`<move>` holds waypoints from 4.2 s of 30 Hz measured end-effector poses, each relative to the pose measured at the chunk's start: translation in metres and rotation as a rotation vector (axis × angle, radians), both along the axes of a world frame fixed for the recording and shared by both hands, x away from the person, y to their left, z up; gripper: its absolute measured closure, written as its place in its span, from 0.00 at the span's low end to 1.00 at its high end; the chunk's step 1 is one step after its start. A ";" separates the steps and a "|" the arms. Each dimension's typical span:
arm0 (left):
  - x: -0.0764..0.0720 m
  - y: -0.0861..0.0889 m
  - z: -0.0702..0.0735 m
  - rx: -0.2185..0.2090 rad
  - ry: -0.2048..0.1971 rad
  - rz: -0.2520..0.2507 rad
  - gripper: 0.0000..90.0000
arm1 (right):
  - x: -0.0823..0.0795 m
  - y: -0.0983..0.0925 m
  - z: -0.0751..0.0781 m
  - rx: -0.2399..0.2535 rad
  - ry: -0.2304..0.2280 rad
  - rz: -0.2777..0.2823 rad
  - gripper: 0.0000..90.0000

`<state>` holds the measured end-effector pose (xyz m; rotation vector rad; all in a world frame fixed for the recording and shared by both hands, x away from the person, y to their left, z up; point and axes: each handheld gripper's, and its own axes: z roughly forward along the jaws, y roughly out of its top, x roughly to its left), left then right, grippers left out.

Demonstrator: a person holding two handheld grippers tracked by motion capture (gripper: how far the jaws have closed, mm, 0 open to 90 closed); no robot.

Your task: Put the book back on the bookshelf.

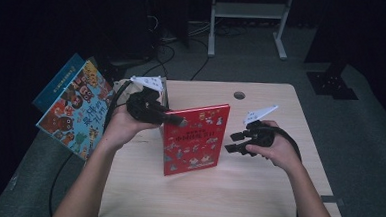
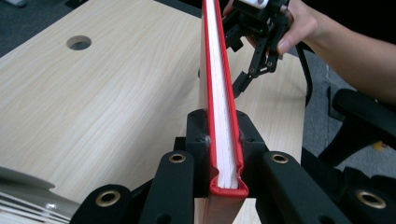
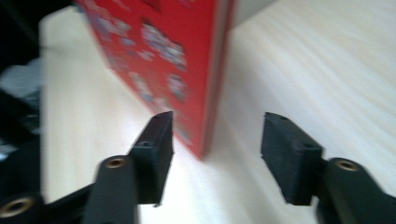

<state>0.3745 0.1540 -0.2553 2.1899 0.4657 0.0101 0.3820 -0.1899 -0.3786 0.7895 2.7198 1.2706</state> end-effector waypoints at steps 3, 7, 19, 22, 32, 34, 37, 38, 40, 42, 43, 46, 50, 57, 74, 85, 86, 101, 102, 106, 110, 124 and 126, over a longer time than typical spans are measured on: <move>-0.002 0.001 0.002 0.002 -0.002 0.021 0.89 | 0.003 -0.007 -0.006 -0.028 -0.052 -0.068 0.41; -0.004 0.005 0.004 -0.010 0.006 0.043 0.89 | 0.005 -0.020 -0.016 -0.055 -0.114 -0.172 0.34; -0.014 0.034 0.011 -0.022 0.014 0.130 0.89 | 0.017 -0.064 -0.056 -0.196 -0.119 -0.497 0.24; -0.016 0.044 0.011 -0.026 0.016 0.145 0.89 | 0.020 -0.075 -0.068 -0.213 -0.116 -0.553 0.24; -0.028 0.082 0.016 -0.066 0.011 0.197 0.89 | 0.029 -0.096 -0.088 -0.283 -0.100 -0.683 0.19; -0.029 0.086 0.016 -0.071 0.009 0.203 0.89 | 0.030 -0.097 -0.091 -0.288 -0.093 -0.699 0.19; -0.035 0.102 0.018 -0.082 0.008 0.224 0.89 | 0.031 -0.099 -0.094 -0.280 -0.088 -0.703 0.16; -0.035 0.102 0.018 -0.082 0.008 0.224 0.89 | 0.031 -0.099 -0.094 -0.280 -0.088 -0.703 0.16; -0.037 0.110 0.018 -0.091 0.006 0.233 0.89 | 0.031 -0.099 -0.095 -0.271 -0.089 -0.706 0.14; -0.040 0.121 0.018 -0.103 0.003 0.249 0.89 | 0.033 -0.105 -0.101 -0.176 -0.044 -0.739 0.10; -0.042 0.126 0.019 -0.106 0.003 0.258 0.89 | 0.033 -0.105 -0.104 -0.168 -0.061 -0.745 0.07; -0.045 0.133 0.019 -0.110 0.000 0.267 0.89 | 0.032 -0.107 -0.108 -0.143 -0.088 -0.745 0.05; -0.051 0.150 0.020 -0.124 -0.005 0.292 0.89 | 0.033 -0.107 -0.108 -0.145 -0.085 -0.747 0.04; -0.058 0.174 0.022 -0.140 -0.014 0.338 0.89 | 0.034 -0.106 -0.108 -0.147 -0.084 -0.750 0.03; -0.065 0.211 0.025 -0.126 -0.055 0.495 0.89 | 0.034 -0.106 -0.108 -0.147 -0.083 -0.752 0.03; -0.051 0.196 0.019 -0.105 -0.143 0.650 0.89 | 0.034 -0.106 -0.108 -0.147 -0.083 -0.752 0.03; -0.051 0.196 0.019 -0.105 -0.143 0.650 0.89 | 0.034 -0.106 -0.108 -0.147 -0.083 -0.752 0.03; -0.014 0.173 0.009 -0.106 -0.177 0.767 0.89 | 0.035 -0.107 -0.108 -0.146 -0.082 -0.751 0.03; -0.011 0.172 0.008 -0.100 -0.183 0.767 0.89 | 0.035 -0.107 -0.108 -0.146 -0.082 -0.751 0.03; -0.005 0.168 0.006 -0.089 -0.194 0.781 0.89 | 0.035 -0.107 -0.108 -0.146 -0.082 -0.751 0.03; 0.005 0.162 0.003 -0.079 -0.214 0.798 0.89 | 0.035 -0.107 -0.108 -0.146 -0.084 -0.749 0.03; 0.033 0.160 -0.002 -0.106 -0.240 0.835 0.89 | 0.036 -0.108 -0.108 -0.147 -0.084 -0.751 0.03; 0.036 0.160 -0.003 -0.107 -0.245 0.839 0.89 | 0.036 -0.108 -0.108 -0.146 -0.083 -0.751 0.03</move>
